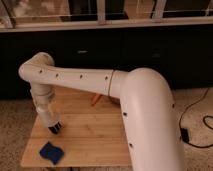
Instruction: Place the ceramic cup over the eraser
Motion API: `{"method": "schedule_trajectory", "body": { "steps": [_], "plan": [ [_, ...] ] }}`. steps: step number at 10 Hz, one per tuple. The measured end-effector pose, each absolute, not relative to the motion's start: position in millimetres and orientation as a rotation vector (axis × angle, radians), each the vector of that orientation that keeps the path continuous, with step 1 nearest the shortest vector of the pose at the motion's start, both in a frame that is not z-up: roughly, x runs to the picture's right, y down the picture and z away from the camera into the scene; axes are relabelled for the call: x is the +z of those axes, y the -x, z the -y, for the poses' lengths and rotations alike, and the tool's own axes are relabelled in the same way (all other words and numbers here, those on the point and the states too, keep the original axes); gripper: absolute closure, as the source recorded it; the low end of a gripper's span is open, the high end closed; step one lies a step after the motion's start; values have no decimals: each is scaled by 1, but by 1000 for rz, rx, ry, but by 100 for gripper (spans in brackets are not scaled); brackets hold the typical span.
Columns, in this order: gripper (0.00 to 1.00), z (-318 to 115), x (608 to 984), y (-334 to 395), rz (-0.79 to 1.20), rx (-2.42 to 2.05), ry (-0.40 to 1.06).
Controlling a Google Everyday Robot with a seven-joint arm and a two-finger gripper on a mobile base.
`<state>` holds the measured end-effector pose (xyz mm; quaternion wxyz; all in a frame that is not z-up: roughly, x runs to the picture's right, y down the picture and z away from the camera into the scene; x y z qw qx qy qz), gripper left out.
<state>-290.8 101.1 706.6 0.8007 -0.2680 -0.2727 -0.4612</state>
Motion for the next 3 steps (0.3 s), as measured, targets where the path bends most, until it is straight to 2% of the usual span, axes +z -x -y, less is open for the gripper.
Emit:
{"method": "schedule_trajectory", "body": {
  "steps": [1, 3],
  "plan": [
    [57, -102, 709, 291, 576, -992, 571],
    [75, -104, 710, 290, 581, -990, 577]
  ]
}}
